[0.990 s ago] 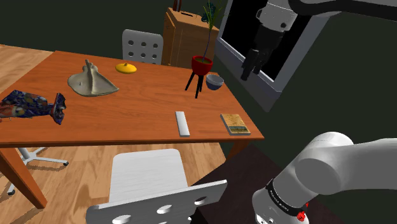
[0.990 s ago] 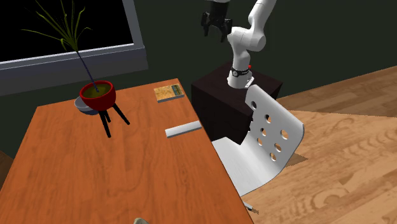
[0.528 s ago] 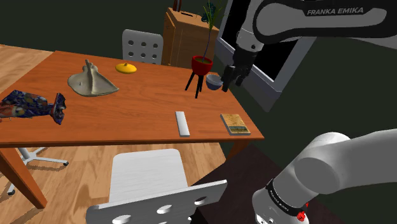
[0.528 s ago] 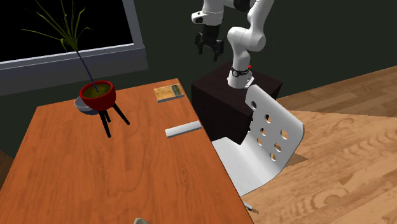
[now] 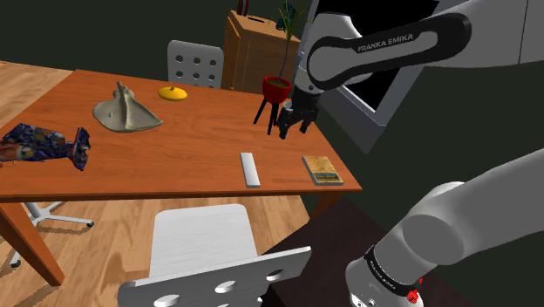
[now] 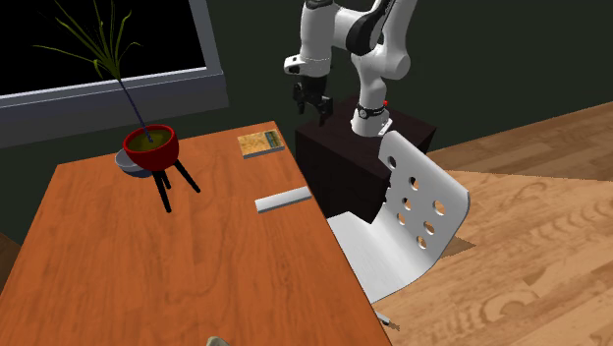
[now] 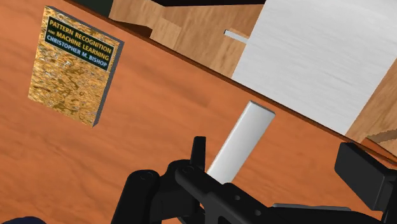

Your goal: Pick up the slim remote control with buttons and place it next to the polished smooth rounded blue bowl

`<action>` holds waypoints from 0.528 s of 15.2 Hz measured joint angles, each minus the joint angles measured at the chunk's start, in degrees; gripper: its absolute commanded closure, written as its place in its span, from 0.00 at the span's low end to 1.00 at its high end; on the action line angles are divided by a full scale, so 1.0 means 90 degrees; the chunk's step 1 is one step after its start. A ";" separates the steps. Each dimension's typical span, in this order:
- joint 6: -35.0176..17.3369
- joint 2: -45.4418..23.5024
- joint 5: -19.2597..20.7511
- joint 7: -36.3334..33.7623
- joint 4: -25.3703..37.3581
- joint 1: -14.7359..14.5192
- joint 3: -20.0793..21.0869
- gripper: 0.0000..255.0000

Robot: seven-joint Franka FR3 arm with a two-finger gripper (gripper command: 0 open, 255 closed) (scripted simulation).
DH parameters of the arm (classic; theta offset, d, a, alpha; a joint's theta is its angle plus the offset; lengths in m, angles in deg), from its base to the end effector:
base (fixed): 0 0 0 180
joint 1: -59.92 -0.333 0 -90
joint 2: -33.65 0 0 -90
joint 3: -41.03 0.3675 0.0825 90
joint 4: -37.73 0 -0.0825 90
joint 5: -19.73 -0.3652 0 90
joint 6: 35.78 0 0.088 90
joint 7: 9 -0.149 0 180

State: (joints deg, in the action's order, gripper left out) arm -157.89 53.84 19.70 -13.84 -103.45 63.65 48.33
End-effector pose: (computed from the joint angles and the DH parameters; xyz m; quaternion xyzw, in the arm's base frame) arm 0.3965 0.0264 0.4407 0.9996 -0.0149 0.0099 0.0211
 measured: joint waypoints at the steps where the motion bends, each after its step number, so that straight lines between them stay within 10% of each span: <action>1: -0.0163 -0.0215 0.0013 -0.0041 0.0048 0.0039 -0.0012 0.00; 8: -0.1464 -0.1966 0.0128 -0.0681 0.0428 0.0134 0.0089 0.00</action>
State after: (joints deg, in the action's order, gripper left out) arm -171.07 36.15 20.85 -19.96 -99.60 64.85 49.12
